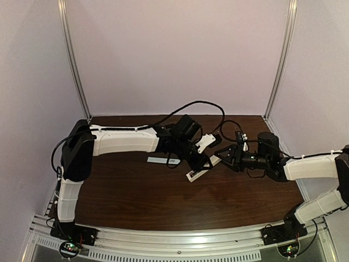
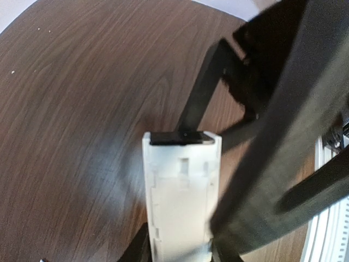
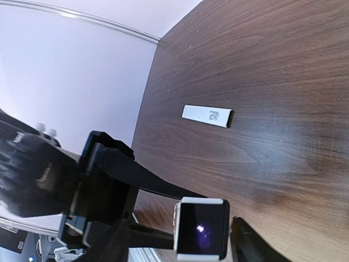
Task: Load the batteries into the remote control
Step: Pass from the right arm to the left, then place the remote control without the battery cover at the center of the board.
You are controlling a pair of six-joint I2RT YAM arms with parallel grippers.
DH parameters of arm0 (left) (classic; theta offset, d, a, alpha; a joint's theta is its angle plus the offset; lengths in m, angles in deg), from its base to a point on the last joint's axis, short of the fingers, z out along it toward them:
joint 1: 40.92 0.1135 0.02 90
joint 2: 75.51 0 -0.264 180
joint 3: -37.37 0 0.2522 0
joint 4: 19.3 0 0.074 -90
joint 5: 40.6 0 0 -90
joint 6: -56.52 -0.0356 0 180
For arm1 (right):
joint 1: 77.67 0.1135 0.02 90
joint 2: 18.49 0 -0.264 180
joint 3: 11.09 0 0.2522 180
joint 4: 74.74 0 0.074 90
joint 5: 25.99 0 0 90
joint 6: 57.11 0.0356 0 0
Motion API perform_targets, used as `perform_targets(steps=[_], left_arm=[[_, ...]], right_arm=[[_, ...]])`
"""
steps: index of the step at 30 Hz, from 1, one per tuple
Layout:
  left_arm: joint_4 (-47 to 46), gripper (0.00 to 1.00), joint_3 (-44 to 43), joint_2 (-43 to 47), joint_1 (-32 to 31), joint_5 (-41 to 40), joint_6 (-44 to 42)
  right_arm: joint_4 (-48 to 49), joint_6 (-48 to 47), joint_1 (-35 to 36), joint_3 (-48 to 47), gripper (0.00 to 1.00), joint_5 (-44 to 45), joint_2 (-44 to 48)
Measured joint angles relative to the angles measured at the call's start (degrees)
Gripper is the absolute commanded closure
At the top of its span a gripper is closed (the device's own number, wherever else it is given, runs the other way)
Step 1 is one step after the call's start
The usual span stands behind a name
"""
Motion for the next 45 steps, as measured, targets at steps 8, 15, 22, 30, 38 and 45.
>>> perform_targets(steps=[8,15,22,30,38,45], left_arm=[[6.43,0.83,8.35,3.17,1.88,-0.31,-5.01],[13.25,0.83,12.52,4.09,2.12,-1.33,-12.17],[18.23,0.77,12.33,4.09,2.12,-4.46,-17.66],[22.38,0.69,11.85,3.87,2.12,-6.67,-21.59],[23.47,0.63,11.85,3.54,2.12,-6.75,-23.89],[23.43,0.49,11.82,1.92,2.05,-7.32,-25.2]], right_arm=[[-7.89,-5.99,-3.8,-1.6,0.23,0.15,7.41],[-15.37,-11.52,-6.1,-1.68,0.22,1.99,12.76],[-19.08,-14.8,-7.17,-1.68,0.22,3.13,15.17],[-20.74,-16.24,-7.54,-1.77,0.22,3.23,14.99],[-21.09,-16.31,-7.8,-1.77,0.22,3.21,14.95],[-21.24,-16.33,-8.02,-2.08,0.22,3.13,14.6]])
